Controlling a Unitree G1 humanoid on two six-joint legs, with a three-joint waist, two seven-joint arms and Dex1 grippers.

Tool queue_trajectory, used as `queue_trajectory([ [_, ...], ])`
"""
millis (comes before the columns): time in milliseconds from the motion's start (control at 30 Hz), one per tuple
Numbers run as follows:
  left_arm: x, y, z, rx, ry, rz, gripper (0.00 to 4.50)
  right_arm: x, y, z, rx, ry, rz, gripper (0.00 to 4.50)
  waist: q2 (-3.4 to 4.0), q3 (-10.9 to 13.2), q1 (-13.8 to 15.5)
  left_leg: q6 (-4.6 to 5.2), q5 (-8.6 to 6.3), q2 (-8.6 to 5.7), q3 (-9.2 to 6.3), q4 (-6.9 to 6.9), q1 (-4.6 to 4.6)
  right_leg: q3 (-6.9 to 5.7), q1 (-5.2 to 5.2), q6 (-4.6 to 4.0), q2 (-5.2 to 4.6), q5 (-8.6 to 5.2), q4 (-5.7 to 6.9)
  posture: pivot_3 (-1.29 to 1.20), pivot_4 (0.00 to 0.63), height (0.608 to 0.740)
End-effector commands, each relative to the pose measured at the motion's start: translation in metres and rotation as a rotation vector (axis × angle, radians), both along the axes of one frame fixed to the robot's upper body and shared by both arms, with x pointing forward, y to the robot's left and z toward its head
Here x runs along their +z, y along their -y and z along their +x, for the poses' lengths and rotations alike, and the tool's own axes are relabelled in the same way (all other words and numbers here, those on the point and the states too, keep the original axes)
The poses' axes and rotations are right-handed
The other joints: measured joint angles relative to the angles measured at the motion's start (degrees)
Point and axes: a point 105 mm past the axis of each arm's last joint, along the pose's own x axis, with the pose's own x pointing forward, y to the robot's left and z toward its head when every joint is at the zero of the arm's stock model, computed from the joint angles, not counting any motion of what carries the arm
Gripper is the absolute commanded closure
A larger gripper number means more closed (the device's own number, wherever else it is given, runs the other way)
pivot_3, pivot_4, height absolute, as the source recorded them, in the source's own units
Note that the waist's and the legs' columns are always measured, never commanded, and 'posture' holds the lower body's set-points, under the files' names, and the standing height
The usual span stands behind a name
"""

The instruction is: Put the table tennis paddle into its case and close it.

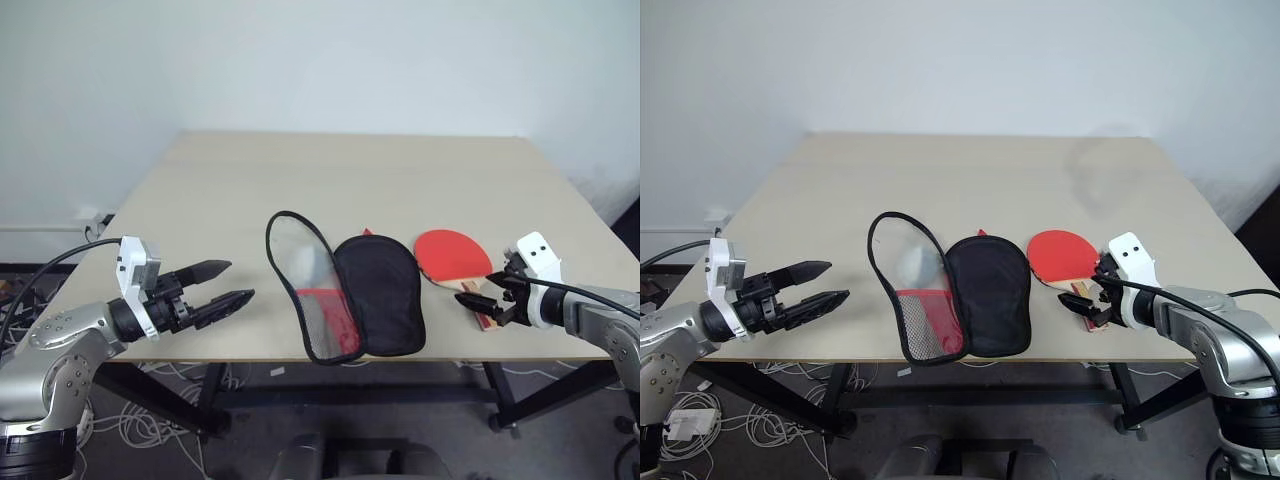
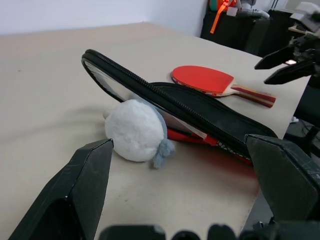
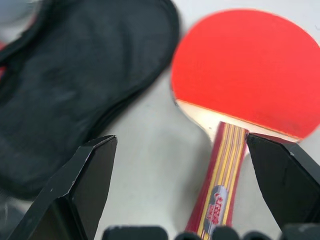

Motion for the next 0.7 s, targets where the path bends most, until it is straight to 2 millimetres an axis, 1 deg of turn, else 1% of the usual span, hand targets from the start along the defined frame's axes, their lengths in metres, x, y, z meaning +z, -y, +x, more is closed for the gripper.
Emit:
queue_trajectory([
  [33,0.01,0.009,0.001,-0.025,0.059,0.007,0.0,-0.003,0.006,0.015,-0.108,0.012,-0.043,0.04,-0.01,0.0,0.0,0.0,0.0,0.0,0.0,0.0,0.0,-0.01,0.0,0.0,0.0,0.0,0.0,0.0,0.0,0.707],
  [167,0.011,0.01,0.001,-0.025,0.064,0.009,0.0,-0.017,0.011,0.026,-0.202,-0.014,-0.072,0.04,-0.01,0.0,0.0,-0.01,0.0,0.0,0.07,0.01,0.0,-0.09,-0.01,0.0,0.02,0.0,0.01,0.0,0.0,0.707],
  [267,0.012,0.01,0.001,-0.023,0.066,0.008,0.0,-0.021,0.013,0.029,-0.235,-0.017,-0.082,0.04,0.0,0.0,0.0,-0.01,0.01,0.0,0.13,-0.02,0.0,-0.08,-0.03,0.01,0.06,0.01,0.01,0.0,0.0,0.707],
  [367,0.013,0.009,0.0,-0.016,0.072,0.011,0.0,-0.03,0.022,0.033,-0.301,-0.018,-0.104,0.04,-0.01,0.0,-0.1,-0.02,0.01,0.0,0.15,-0.02,0.0,-0.09,-0.03,0.03,0.12,0.02,0.02,0.0,0.0,0.707],
  [567,0.015,0.009,0.0,-0.009,0.079,0.013,0.0,-0.042,0.023,0.034,-0.346,-0.055,-0.1,0.04,0.0,0.0,-0.2,-0.06,0.04,0.01,0.22,-0.04,0.04,-0.1,0.0,0.07,0.26,0.03,0.04,0.0,0.0,0.707],
  [600,0.015,0.009,0.0,-0.008,0.081,0.014,0.0,-0.044,0.022,0.033,-0.348,-0.063,-0.096,0.2,0.0,0.0,-0.2,-0.06,0.04,0.01,0.22,-0.04,0.05,-0.1,0.01,0.08,0.26,0.03,0.04,0.0,0.0,0.707],
  [667,0.016,0.008,0.0,-0.006,0.083,0.015,0.0,-0.046,0.02,0.031,-0.35,-0.077,-0.078,0.67,0.0,0.0,-0.2,-0.06,0.04,0.01,0.23,-0.06,0.1,-0.1,0.04,0.08,0.26,0.03,0.04,0.0,0.0,0.707],
  [700,0.016,0.008,0.0,-0.004,0.084,0.015,0.0,-0.046,0.019,0.03,-0.35,-0.083,-0.07,1.0,-0.01,0.0,-0.2,-0.06,0.04,0.01,0.24,-0.07,0.12,-0.1,0.06,0.09,0.26,0.03,0.04,0.0,0.0,0.707],
])
